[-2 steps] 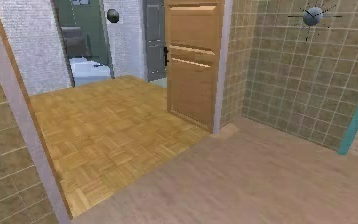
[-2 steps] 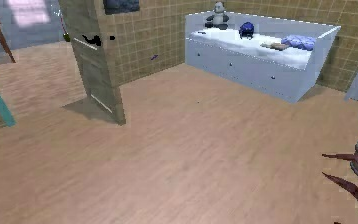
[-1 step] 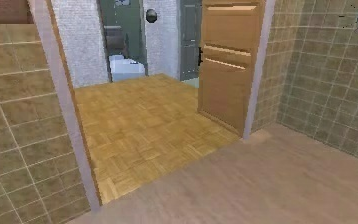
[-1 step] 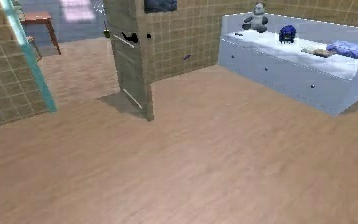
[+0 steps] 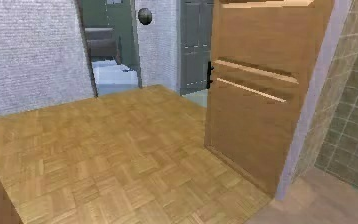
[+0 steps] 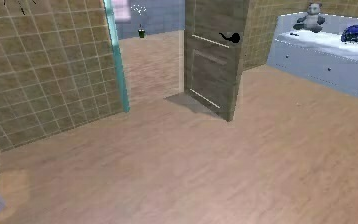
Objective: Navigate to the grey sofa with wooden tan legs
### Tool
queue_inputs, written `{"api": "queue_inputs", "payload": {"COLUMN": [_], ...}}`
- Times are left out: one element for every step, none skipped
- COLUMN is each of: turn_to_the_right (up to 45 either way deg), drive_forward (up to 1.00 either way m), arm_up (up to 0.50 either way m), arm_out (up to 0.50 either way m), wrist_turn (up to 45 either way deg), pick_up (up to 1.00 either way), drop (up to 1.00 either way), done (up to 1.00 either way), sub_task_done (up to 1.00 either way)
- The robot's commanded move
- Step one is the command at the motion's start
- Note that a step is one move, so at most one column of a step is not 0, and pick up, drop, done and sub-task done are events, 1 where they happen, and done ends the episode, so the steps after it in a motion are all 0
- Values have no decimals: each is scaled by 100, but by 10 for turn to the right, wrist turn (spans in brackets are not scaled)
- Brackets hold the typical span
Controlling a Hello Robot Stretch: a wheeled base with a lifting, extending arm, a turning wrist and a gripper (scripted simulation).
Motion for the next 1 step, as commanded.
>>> {"api": "queue_inputs", "payload": {"turn_to_the_right": [-150], "drive_forward": [0], "arm_up": [0], "arm_out": [0], "wrist_turn": [0], "pick_up": [0], "drop": [0], "done": [0], "sub_task_done": [0]}}
